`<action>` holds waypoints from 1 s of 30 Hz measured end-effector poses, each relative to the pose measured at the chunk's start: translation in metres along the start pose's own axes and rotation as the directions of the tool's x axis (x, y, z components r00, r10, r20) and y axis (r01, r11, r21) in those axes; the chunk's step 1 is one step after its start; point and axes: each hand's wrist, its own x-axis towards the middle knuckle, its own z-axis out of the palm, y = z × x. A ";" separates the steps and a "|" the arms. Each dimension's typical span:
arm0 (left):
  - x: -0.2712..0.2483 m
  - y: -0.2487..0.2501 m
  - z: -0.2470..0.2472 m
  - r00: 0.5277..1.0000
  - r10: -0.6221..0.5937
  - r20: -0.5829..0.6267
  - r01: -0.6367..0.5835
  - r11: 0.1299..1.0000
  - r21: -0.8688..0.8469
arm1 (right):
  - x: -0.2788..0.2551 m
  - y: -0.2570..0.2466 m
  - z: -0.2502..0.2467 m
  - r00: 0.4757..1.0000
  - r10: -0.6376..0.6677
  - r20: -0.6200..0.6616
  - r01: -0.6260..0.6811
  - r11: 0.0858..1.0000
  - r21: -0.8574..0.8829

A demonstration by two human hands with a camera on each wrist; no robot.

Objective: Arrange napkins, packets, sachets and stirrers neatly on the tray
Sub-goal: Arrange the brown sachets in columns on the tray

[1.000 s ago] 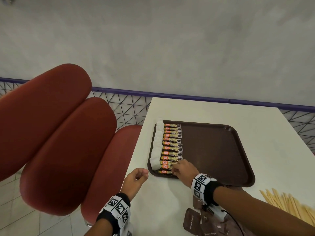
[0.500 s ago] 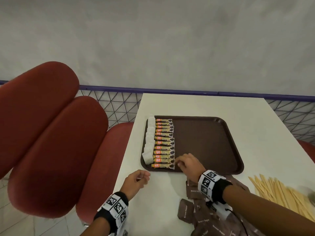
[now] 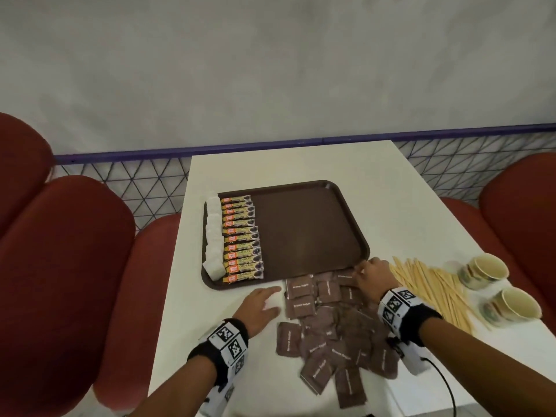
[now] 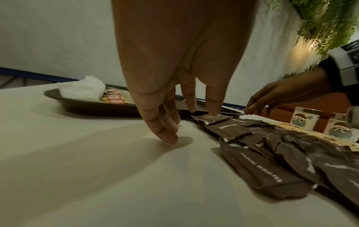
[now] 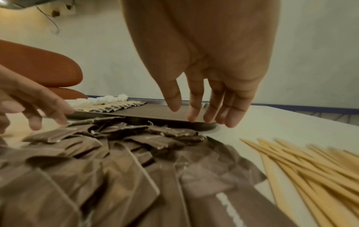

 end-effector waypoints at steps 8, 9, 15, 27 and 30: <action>0.019 0.022 0.026 0.995 -0.032 -0.092 0.051 0.977 0.209 | -0.019 -0.024 0.020 0.998 0.044 0.033 -0.044 0.999 -0.013; 0.018 0.021 0.028 0.995 -0.028 -0.096 0.050 0.970 0.237 | -0.023 -0.025 0.022 0.999 0.017 0.028 -0.017 1.000 -0.010; 0.006 0.018 0.036 0.995 0.004 -0.100 0.018 0.976 0.215 | -0.036 -0.019 0.028 0.983 -0.168 0.068 0.167 0.986 0.029; -0.013 0.039 0.038 0.982 -0.159 -0.107 0.161 0.987 0.016 | -0.031 -0.012 0.009 0.967 -0.066 0.246 0.052 0.997 0.061; -0.015 0.037 0.035 0.977 -0.183 -0.106 0.177 0.983 -0.056 | -0.027 -0.023 0.010 0.977 -0.066 0.205 0.030 0.985 0.172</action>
